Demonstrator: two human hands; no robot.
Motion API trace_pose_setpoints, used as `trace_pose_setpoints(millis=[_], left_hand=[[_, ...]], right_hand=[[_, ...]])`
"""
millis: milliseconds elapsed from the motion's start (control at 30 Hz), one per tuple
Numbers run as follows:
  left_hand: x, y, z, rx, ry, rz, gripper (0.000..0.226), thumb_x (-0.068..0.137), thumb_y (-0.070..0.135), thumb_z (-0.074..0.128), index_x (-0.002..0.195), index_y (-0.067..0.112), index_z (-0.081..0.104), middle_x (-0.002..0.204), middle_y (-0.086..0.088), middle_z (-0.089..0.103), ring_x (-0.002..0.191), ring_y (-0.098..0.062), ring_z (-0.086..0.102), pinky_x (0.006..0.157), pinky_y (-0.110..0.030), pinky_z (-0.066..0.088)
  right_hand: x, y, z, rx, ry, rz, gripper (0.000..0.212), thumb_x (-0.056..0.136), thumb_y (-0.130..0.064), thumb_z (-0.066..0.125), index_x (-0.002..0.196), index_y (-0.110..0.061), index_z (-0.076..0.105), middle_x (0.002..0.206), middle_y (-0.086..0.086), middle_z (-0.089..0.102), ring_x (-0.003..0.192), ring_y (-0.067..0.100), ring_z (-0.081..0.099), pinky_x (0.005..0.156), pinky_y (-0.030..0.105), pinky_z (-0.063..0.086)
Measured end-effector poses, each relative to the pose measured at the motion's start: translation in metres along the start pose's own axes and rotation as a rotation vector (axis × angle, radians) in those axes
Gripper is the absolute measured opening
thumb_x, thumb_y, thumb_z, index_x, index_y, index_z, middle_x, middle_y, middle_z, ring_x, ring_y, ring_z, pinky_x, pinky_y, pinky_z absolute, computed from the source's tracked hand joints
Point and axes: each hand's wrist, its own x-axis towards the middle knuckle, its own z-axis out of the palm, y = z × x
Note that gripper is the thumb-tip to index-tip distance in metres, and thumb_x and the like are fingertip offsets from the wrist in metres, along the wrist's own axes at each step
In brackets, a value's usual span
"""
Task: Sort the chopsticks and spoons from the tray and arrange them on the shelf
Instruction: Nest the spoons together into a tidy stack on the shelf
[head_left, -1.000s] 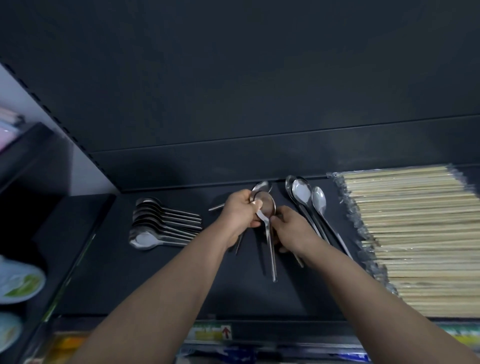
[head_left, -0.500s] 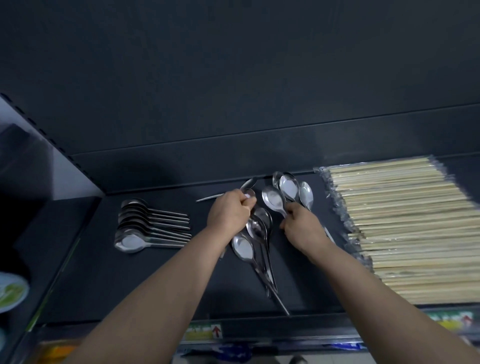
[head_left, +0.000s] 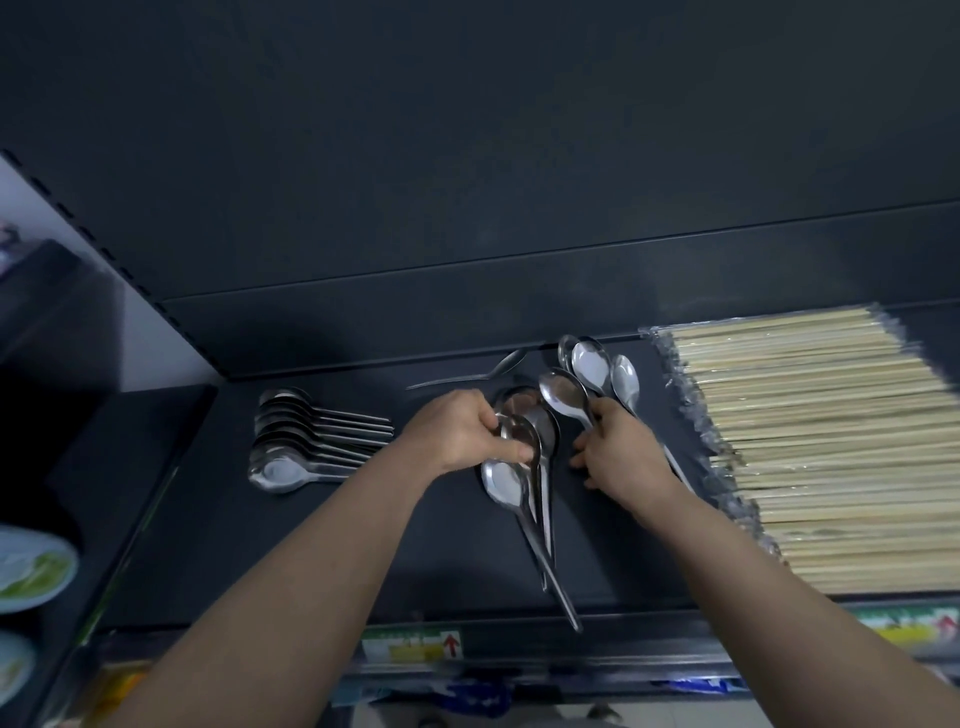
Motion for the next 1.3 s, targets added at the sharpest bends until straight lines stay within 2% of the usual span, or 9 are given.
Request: trace_pose_setpoints(millis=[167, 333, 467, 600, 767, 867, 1000, 1133, 1300], left_hand=[[0.0, -0.005, 0.003, 0.024, -0.011, 0.024, 0.027, 0.066, 0.025, 0.087, 0.08, 0.023, 0.064, 0.089, -0.001, 0.07, 0.086, -0.018, 0.067, 0.083, -0.036, 0.056], [0.01, 0.002, 0.009, -0.171, 0.003, 0.055, 0.036, 0.075, 0.014, 0.081, 0.106, 0.017, 0.065, 0.093, -0.004, 0.066, 0.079, -0.019, 0.064, 0.054, -0.027, 0.05], [0.015, 0.006, 0.017, -0.154, 0.039, 0.109, 0.025, 0.072, 0.014, 0.082, 0.093, 0.018, 0.07, 0.078, 0.003, 0.064, 0.074, -0.016, 0.059, 0.067, -0.028, 0.051], [0.016, 0.011, 0.025, -0.124, 0.078, 0.154, 0.032, 0.071, 0.02, 0.083, 0.099, 0.014, 0.07, 0.086, 0.003, 0.065, 0.083, -0.016, 0.061, 0.085, -0.034, 0.053], [0.015, 0.013, 0.022, -0.227, 0.086, 0.179, 0.011, 0.087, 0.021, 0.07, 0.081, 0.011, 0.068, 0.073, 0.003, 0.059, 0.071, -0.014, 0.055, 0.072, -0.036, 0.053], [0.011, 0.017, 0.013, -0.45, 0.14, 0.159, 0.014, 0.093, 0.017, 0.063, 0.079, 0.017, 0.063, 0.07, 0.003, 0.058, 0.063, -0.009, 0.055, 0.057, -0.028, 0.053], [0.006, 0.011, 0.005, -0.624, 0.279, 0.083, 0.019, 0.095, 0.014, 0.059, 0.076, 0.016, 0.058, 0.073, -0.001, 0.061, 0.055, -0.011, 0.059, 0.073, -0.039, 0.06], [-0.009, -0.007, -0.007, -0.785, 0.324, 0.006, 0.016, 0.097, 0.011, 0.055, 0.082, 0.012, 0.052, 0.076, -0.003, 0.058, 0.058, -0.01, 0.058, 0.064, -0.03, 0.061], [-0.032, -0.051, -0.033, -0.695, 0.383, 0.014, 0.009, 0.096, 0.012, 0.058, 0.103, 0.01, 0.054, 0.088, -0.007, 0.061, 0.064, -0.011, 0.059, 0.055, -0.024, 0.057]], right_hand=[[-0.003, 0.001, 0.002, -0.025, 0.023, -0.006, 0.043, 0.086, -0.002, 0.034, 0.125, -0.012, 0.05, 0.097, 0.015, 0.066, 0.092, 0.034, 0.065, 0.078, 0.052, 0.054], [-0.01, 0.004, 0.005, -0.031, 0.048, 0.012, 0.042, 0.087, -0.004, 0.034, 0.126, -0.013, 0.049, 0.099, 0.016, 0.065, 0.093, 0.035, 0.065, 0.079, 0.052, 0.054], [-0.014, 0.009, 0.005, -0.003, 0.076, 0.045, 0.046, 0.086, -0.004, 0.036, 0.129, -0.012, 0.048, 0.099, 0.016, 0.066, 0.092, 0.033, 0.065, 0.078, 0.052, 0.055], [-0.016, 0.011, 0.007, 0.09, 0.074, 0.097, 0.044, 0.085, -0.002, 0.041, 0.128, -0.012, 0.048, 0.089, 0.01, 0.067, 0.083, 0.027, 0.07, 0.08, 0.052, 0.055], [-0.02, 0.01, 0.011, 0.237, 0.066, 0.112, 0.041, 0.087, -0.006, 0.044, 0.127, -0.017, 0.046, 0.096, 0.008, 0.063, 0.085, 0.026, 0.069, 0.083, 0.05, 0.055], [-0.023, 0.005, 0.016, 0.351, -0.019, 0.114, 0.029, 0.09, -0.009, 0.044, 0.116, -0.018, 0.05, 0.098, 0.008, 0.067, 0.083, 0.025, 0.07, 0.068, 0.039, 0.055], [-0.031, -0.019, 0.024, 0.534, -0.151, 0.084, 0.023, 0.097, -0.003, 0.035, 0.104, -0.013, 0.054, 0.076, 0.006, 0.066, 0.055, 0.019, 0.064, 0.059, 0.033, 0.055], [-0.035, -0.042, 0.038, 0.377, -0.169, -0.017, 0.021, 0.103, -0.024, 0.034, 0.1, -0.018, 0.053, 0.078, 0.002, 0.066, 0.043, 0.011, 0.055, 0.041, 0.019, 0.039], [-0.037, -0.063, 0.071, 0.13, -0.348, -0.17, 0.013, 0.101, -0.031, 0.039, 0.106, -0.026, 0.049, 0.073, -0.005, 0.053, 0.06, 0.01, 0.048, 0.058, 0.027, 0.04]])
